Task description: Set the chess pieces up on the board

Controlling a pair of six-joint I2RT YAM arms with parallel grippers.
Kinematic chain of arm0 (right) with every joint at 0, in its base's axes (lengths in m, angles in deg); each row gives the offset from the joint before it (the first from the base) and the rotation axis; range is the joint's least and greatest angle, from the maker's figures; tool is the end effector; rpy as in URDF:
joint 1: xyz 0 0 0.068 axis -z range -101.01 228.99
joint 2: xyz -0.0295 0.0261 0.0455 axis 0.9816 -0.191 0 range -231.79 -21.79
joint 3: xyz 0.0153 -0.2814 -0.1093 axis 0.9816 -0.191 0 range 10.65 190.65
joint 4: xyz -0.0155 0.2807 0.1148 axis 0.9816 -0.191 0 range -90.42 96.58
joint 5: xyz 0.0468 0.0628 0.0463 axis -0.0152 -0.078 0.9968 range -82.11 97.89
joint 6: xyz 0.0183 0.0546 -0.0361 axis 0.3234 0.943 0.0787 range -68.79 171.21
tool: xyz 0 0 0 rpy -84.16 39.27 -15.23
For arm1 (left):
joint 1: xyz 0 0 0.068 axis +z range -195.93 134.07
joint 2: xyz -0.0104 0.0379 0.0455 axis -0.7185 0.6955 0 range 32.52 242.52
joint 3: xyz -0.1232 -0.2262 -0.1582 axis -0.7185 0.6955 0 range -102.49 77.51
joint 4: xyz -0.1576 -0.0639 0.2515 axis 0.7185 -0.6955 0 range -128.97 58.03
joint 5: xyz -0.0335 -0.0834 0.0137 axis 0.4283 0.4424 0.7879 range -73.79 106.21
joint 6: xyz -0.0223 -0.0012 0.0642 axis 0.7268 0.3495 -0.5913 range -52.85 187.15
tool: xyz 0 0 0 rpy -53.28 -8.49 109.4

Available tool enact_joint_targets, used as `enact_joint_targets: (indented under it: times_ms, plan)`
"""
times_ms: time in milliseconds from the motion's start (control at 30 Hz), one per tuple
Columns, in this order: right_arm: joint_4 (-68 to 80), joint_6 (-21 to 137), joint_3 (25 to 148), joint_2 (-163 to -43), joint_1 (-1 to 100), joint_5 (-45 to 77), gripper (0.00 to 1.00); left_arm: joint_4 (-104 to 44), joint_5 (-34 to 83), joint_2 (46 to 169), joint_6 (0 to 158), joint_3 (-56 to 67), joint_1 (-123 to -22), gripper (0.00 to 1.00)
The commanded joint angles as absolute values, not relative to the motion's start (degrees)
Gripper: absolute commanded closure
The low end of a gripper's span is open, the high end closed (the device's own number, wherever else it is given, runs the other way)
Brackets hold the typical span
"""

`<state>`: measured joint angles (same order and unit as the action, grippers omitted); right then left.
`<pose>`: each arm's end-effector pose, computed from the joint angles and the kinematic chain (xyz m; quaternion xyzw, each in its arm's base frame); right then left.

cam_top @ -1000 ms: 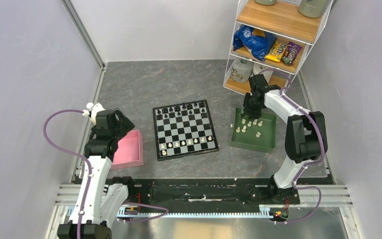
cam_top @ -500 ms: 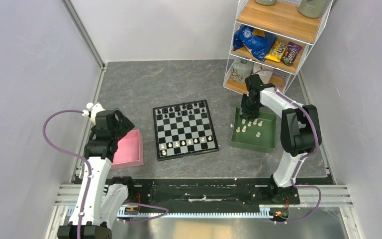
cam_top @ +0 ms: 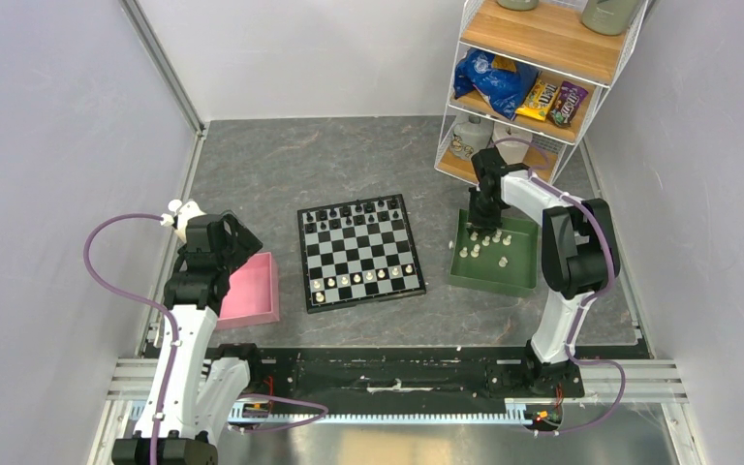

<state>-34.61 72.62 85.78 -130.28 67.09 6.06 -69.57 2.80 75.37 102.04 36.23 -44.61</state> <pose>0.4137 0.0854 0.1596 0.0843 0.9872 0.0233 0.1333 0.1935 0.0170 0.2854 -0.3264 0.8371 -0.0222 0.4385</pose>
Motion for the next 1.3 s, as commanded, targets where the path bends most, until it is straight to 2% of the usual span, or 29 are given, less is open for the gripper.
enact_joint_targets:
  times_ms: [0, 200, 400, 767, 1000, 1267]
  plan:
    - [-34.5, 71.9, 88.2, -129.8, 66.8, 5.0, 0.70, -68.3, 2.6, 75.2, 100.7, 35.8, -44.4, 0.11]
    - [-34.7, 71.8, 88.0, -129.0, 66.4, 4.7, 0.79, -68.2, 2.9, 75.6, 100.7, 35.8, -44.4, 0.11]
    - [-36.5, 72.0, 87.7, -125.2, 65.2, 4.6, 0.79, -68.2, 3.0, 75.6, 100.7, 35.8, -44.4, 0.11]
    - [-42.0, 74.2, 86.7, -111.3, 61.3, 4.7, 0.79, -68.2, 3.1, 75.4, 100.8, 35.8, -44.4, 0.11]
    - [-42.0, 80.4, 88.2, -109.3, 48.5, 5.0, 0.79, -68.2, 3.4, 74.8, 100.7, 35.9, -44.4, 0.11]
    - [-39.2, 86.1, 95.0, -119.9, 28.8, 2.5, 0.79, -68.6, 3.0, 73.9, 100.8, 36.1, -44.4, 0.11]
